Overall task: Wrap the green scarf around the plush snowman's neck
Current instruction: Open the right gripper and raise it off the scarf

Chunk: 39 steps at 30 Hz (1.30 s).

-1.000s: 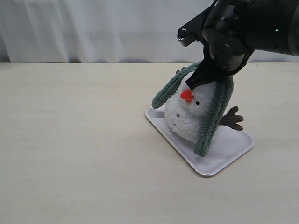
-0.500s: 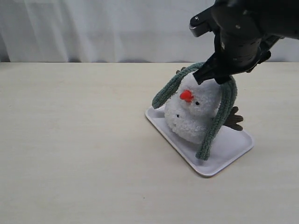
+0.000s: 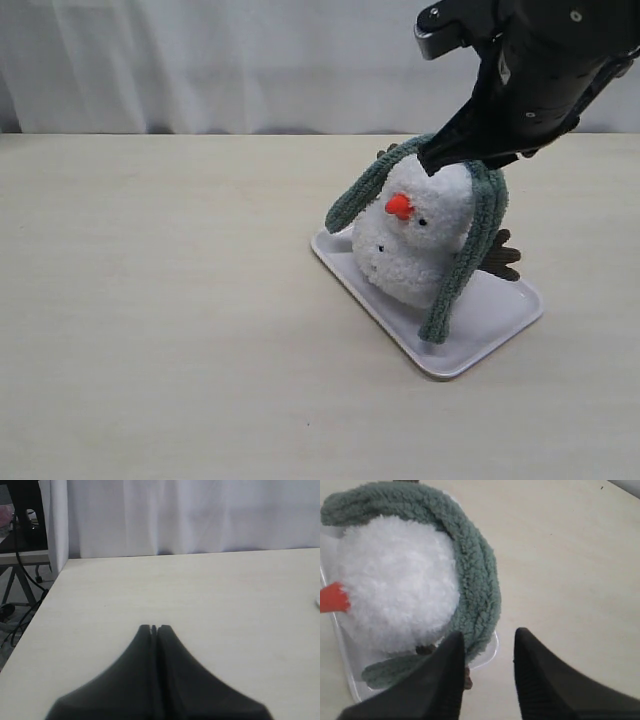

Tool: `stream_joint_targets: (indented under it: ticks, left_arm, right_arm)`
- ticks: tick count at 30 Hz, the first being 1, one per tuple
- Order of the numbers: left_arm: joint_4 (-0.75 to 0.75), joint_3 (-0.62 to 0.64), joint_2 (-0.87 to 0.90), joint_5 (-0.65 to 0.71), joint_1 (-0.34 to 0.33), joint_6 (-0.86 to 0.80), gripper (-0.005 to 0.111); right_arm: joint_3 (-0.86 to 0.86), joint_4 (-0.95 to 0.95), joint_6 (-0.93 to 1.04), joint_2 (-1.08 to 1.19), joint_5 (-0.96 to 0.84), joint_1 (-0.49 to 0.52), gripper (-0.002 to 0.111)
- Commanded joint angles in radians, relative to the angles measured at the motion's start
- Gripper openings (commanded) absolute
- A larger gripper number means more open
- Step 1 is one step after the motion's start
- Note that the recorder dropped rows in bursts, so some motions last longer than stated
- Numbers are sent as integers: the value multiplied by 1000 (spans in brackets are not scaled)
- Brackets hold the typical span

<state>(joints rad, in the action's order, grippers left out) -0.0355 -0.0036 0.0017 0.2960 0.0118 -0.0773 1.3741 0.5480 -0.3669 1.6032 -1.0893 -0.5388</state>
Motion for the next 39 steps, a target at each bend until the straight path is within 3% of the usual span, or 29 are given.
stream_joint_targets:
  ticks: [1, 12, 20, 29, 35, 39]
  left_arm:
    - [0, 4, -2, -11, -5, 2, 0]
    - [-3, 4, -2, -11, -5, 2, 0]
    - [-3, 4, -2, -11, -5, 2, 0]
    - [-3, 4, -2, -11, -5, 2, 0]
    - [-3, 4, -2, -11, -5, 2, 0]
    - [-3, 4, -2, -11, -5, 2, 0]
  right_arm:
    - [-81, 66, -64, -8, 88, 8, 8]
    - [-148, -47, -123, 19, 352, 146, 4]
    - [-148, 23, -119, 127, 367, 159, 4]
    - [-141, 49, -119, 61, 371, 159, 4]
    - [-141, 20, -109, -2, 318, 157, 4]
    - [-141, -90, 2, -25, 253, 157, 4]
